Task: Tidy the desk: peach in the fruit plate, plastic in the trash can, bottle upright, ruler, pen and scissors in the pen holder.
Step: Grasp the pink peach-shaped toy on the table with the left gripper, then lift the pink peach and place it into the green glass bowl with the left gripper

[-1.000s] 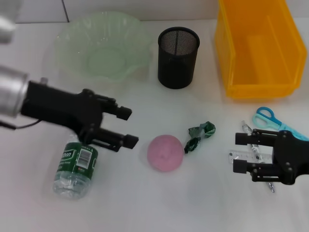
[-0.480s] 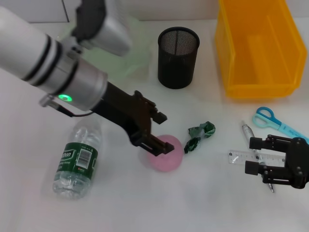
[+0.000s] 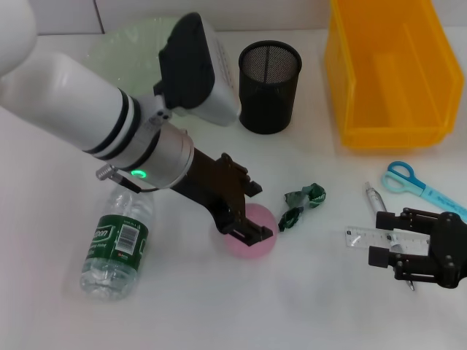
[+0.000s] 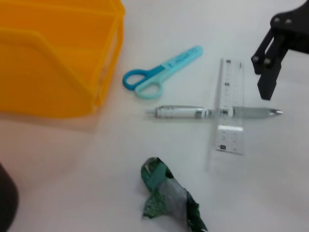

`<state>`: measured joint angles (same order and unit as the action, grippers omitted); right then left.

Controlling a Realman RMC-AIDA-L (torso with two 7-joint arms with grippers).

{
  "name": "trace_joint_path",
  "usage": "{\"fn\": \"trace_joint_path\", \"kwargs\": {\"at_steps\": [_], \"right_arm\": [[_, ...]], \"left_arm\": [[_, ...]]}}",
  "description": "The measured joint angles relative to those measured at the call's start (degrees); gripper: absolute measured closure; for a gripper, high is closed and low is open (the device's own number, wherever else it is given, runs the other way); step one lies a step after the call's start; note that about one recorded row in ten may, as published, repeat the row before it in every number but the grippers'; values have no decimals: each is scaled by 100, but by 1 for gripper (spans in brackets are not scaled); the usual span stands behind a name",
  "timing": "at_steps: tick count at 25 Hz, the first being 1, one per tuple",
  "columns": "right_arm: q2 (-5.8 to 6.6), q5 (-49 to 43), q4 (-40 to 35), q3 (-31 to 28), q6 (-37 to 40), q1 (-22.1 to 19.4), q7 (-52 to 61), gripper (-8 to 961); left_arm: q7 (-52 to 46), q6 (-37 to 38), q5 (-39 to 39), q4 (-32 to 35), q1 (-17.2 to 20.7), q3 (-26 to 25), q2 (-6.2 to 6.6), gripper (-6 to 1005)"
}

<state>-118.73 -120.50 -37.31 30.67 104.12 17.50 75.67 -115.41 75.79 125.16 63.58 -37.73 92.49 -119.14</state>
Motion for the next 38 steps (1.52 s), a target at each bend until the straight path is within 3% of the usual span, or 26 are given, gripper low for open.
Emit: {"fn": "trace_joint_path", "kwargs": {"at_steps": [5,17,18,28,31,33,34,35,37,38], "right_arm": [[-2,0,6,0,0,18,1,190],[-15,56,4,0,6,104,45,191],[-17,58,4,-3,5,111,48,191],[-19,62,4,-115,1,114,24,192],[-18,62,5,-195,0,114,18,193],[-18,62,21,-317,-42,111,10,193],[-18,62,21,-317,-42,111,10,193],[-18,62,34,-350,-59,111,9,193],[-18,62,75,-376,-75,115,8,193],[-18,62,97,-381,-78,119,7,193]], "left_arm": [[50,-58,46,-67,1,257,-3,379],[68,-218,102,-100,18,335,-4,407],[70,-259,104,-102,25,365,-4,729],[136,-287,89,-22,85,315,2,928],[241,-274,-50,336,269,-155,29,952],[241,-274,-50,336,269,-155,29,957],[394,-271,-271,695,476,-691,40,959],[394,-271,-271,695,476,-691,40,959],[614,-324,-609,903,637,-1405,48,958],[714,-487,-795,928,680,-1995,49,958]]}}
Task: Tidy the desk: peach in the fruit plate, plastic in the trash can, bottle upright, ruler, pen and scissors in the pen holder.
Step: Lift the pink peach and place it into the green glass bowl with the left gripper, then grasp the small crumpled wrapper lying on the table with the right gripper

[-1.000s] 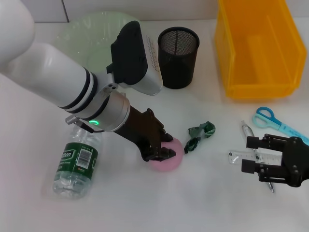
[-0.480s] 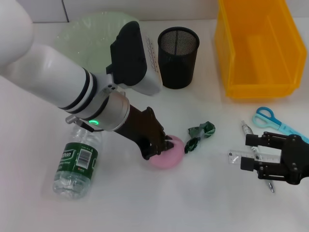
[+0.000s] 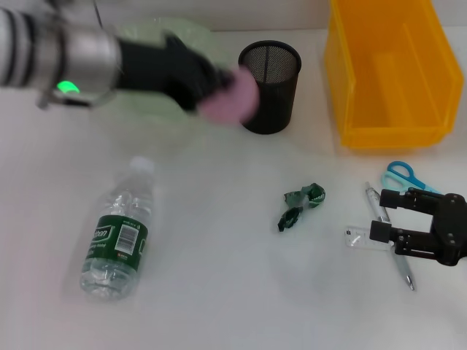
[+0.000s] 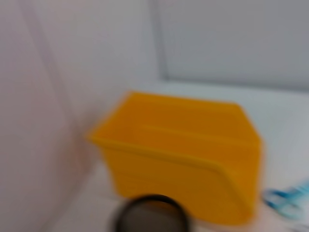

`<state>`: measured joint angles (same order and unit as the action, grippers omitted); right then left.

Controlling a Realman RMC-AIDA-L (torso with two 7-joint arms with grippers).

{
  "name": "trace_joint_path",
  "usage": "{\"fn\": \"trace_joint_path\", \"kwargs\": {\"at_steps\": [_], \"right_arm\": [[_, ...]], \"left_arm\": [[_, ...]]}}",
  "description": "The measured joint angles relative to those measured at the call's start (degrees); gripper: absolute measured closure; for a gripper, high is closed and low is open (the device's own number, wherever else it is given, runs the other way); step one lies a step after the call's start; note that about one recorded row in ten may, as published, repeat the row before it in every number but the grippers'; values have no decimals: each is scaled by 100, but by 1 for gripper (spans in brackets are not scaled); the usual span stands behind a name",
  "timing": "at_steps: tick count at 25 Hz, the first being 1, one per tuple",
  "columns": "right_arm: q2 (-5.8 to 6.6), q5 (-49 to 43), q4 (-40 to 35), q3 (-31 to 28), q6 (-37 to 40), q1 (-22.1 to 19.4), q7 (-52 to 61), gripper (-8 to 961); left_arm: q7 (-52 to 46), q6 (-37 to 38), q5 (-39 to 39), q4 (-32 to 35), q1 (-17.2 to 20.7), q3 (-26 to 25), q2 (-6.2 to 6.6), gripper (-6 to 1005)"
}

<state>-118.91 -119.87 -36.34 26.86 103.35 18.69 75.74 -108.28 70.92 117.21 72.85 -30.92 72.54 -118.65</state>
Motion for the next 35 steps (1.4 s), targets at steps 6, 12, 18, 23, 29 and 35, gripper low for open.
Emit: {"fn": "trace_joint_path", "kwargs": {"at_steps": [6,12,18,23,29,35], "right_arm": [[0,0,62,-4,-19,35,-3,194],[-9,4,212,-6,-51,107,-6,194],[-9,12,239,-5,-53,144,-7,195],[-9,17,349,14,-92,230,-7,195],[5,130,358,-96,-145,242,-7,196],[79,618,315,-894,-189,202,179,196]], "left_arm": [[-136,-1418,185,-458,-78,-708,27,959],[-134,-2402,279,-990,-145,-620,6,939],[-109,-2813,315,-1034,-51,-333,6,800],[-133,-2854,333,-978,72,-359,9,630],[-580,-1384,326,-425,262,-466,36,439],[680,1269,-1247,2,922,-701,85,259]]}}
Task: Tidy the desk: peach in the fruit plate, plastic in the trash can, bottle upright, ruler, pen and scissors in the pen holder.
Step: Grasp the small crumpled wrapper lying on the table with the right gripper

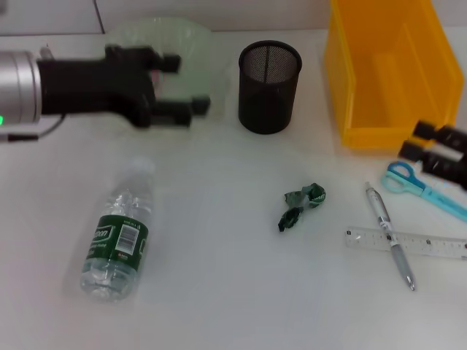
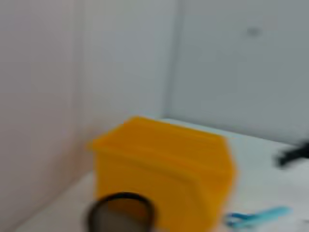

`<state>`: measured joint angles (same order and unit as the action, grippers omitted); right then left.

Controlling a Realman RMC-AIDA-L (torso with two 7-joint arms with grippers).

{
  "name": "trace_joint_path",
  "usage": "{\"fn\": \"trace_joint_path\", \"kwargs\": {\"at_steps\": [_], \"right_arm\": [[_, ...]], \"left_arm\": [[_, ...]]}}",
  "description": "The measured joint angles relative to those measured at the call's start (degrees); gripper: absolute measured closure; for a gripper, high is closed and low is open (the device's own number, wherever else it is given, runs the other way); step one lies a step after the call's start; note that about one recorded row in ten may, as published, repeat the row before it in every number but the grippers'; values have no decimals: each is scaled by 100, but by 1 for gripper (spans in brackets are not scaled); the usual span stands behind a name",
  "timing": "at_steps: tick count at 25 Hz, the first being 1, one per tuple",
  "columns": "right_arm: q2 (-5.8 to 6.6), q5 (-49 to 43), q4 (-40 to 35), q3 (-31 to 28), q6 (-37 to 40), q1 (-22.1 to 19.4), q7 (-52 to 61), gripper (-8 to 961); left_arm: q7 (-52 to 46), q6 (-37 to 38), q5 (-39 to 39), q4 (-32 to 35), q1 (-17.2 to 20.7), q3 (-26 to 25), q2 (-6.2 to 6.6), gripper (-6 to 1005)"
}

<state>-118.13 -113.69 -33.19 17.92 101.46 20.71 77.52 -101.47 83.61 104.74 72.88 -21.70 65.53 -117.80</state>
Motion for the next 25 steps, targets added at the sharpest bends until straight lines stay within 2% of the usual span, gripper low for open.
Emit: {"fn": "trace_joint_path", "kwargs": {"at_steps": [1,3,5,6,7,9,10,11,14,16,19,20,21,24,25], "right_arm": [[42,133,-39,-76,44,12,139,196],[125,352,-242,-94,235,93,521,197],[243,436,-955,35,743,370,1363,197],[243,436,-955,35,743,370,1363,197],[277,432,-1289,166,939,486,1713,197],[343,401,-2064,582,1267,718,2429,197],[375,262,-2874,1065,1445,916,3197,197],[375,262,-2874,1065,1445,916,3197,197],[386,-401,-4095,1901,1598,1288,4151,198],[370,-1028,-4631,2439,1635,1561,4553,198],[325,-1868,-5000,3237,1678,1838,4769,198],[260,-2267,-5104,3837,1683,1922,4661,198],[260,-2267,-5104,3837,1683,1922,4661,198],[78,-2881,-5110,4764,1516,1970,4212,198],[-24,-3304,-5020,5122,1285,2032,4106,199]], "left_arm": [[0,0,0,0,0,0,0,241],[204,535,26,-193,6,-1,17,204],[301,836,183,-475,-18,6,-5,167],[347,905,250,-618,-28,25,-26,167],[396,910,282,-747,-31,43,-39,167],[499,913,303,-985,-47,87,-58,167],[553,908,306,-1136,-67,102,-65,168],[553,908,306,-1136,-67,102,-65,168],[558,911,286,-1212,-72,101,-68,168],[558,912,278,-1220,-58,101,-68,168],[559,911,290,-1227,-28,90,-68,169],[562,914,309,-1254,-26,79,-65,169],[562,914,309,-1254,-26,79,-65,169],[566,948,319,-1298,-36,93,-56,169],[566,947,321,-1306,-47,95,-55,169]]}}
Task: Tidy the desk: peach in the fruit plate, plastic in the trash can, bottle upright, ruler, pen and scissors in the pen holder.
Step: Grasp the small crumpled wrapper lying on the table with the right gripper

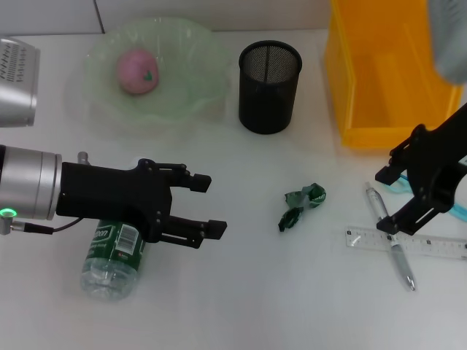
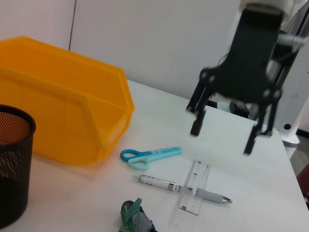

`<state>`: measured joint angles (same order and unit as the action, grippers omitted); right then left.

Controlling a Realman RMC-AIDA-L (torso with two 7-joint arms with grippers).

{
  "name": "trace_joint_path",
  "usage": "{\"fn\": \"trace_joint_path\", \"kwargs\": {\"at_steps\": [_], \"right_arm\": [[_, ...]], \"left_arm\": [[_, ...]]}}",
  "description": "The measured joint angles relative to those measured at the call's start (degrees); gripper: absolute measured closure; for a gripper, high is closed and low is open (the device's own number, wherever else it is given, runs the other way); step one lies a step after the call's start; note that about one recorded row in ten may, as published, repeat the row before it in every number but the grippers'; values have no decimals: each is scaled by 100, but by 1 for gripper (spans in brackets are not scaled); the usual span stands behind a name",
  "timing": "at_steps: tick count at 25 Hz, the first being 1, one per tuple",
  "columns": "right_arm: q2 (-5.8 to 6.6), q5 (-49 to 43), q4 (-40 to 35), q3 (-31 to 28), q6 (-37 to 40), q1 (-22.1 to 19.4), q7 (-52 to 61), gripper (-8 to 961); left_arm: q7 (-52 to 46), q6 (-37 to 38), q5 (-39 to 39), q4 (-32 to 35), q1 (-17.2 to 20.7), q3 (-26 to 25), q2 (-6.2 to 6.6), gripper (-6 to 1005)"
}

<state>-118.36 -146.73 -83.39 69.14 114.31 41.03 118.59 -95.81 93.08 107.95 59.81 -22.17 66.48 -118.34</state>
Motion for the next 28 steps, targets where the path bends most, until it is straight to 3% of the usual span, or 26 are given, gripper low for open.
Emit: {"fn": "trace_joint_path", "kwargs": {"at_steps": [6,15,28], "right_arm": [[-78,-384,387,735,-857,184,-78,199],[-104,103,1605,1553,-2528,429,-557,200],[-110,334,2842,1770,-3125,902,-874,230]], "left_arm": [[1,-47,12,-70,-40,-18,0,170],[-20,-88,16,-223,-101,-58,4,171],[-101,-66,16,-237,-129,-106,70,173]]}}
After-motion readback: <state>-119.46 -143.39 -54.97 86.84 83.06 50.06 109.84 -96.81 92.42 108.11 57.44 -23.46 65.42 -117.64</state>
